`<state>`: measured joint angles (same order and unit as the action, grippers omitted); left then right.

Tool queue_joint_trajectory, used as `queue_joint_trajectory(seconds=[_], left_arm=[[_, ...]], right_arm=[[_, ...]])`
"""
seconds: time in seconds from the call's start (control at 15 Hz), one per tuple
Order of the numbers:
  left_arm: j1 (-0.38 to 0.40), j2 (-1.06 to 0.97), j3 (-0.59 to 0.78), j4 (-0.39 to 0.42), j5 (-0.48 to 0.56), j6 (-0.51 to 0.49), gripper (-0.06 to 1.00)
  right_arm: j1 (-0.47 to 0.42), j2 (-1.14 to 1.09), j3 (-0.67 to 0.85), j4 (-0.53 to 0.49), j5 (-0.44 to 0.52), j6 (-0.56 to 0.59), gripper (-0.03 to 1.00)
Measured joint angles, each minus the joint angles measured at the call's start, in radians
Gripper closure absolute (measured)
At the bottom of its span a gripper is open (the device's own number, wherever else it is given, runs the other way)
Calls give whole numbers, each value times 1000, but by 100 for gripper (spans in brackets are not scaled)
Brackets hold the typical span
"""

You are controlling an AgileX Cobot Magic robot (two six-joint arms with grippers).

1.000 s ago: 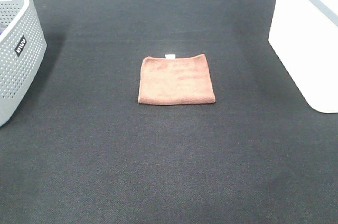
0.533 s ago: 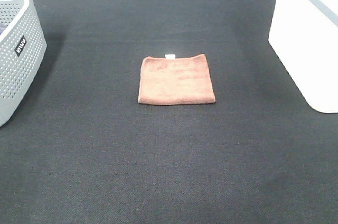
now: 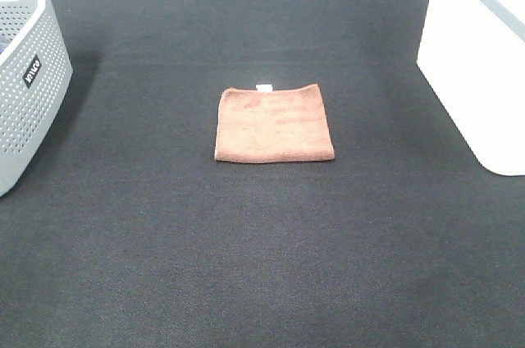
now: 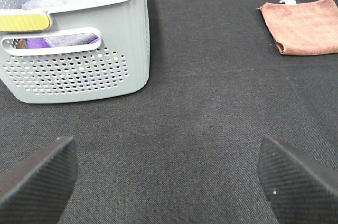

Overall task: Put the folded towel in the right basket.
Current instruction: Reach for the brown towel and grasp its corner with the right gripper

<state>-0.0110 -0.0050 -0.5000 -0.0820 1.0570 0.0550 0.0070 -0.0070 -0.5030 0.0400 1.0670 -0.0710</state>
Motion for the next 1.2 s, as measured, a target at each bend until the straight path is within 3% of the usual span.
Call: queue_joint_trajectory(seconds=[0.27,0.47,0.53,0.6,0.8,1.0,1.2], left_arm=[[0,0,0,0,0,0,7],[0,0,0,0,0,0,7],[0,0,0,0,0,0,7],[0,0,0,0,0,0,7],[0,0,0,0,0,0,7],[0,0,0,0,0,0,7],[0,0,0,0,0,0,7]], right_arm=[[0,31,-11,0,-26,8,21],[0,247,-85,25,-235,23,21],[0,247,-85,25,-235,23,21],[0,332,-114,37,-296,24,21],[0,675,-258,53,-403,25,21],[0,976,-441,58,-401,25,21],[0,1236,-647,139,-329,-33,22]])
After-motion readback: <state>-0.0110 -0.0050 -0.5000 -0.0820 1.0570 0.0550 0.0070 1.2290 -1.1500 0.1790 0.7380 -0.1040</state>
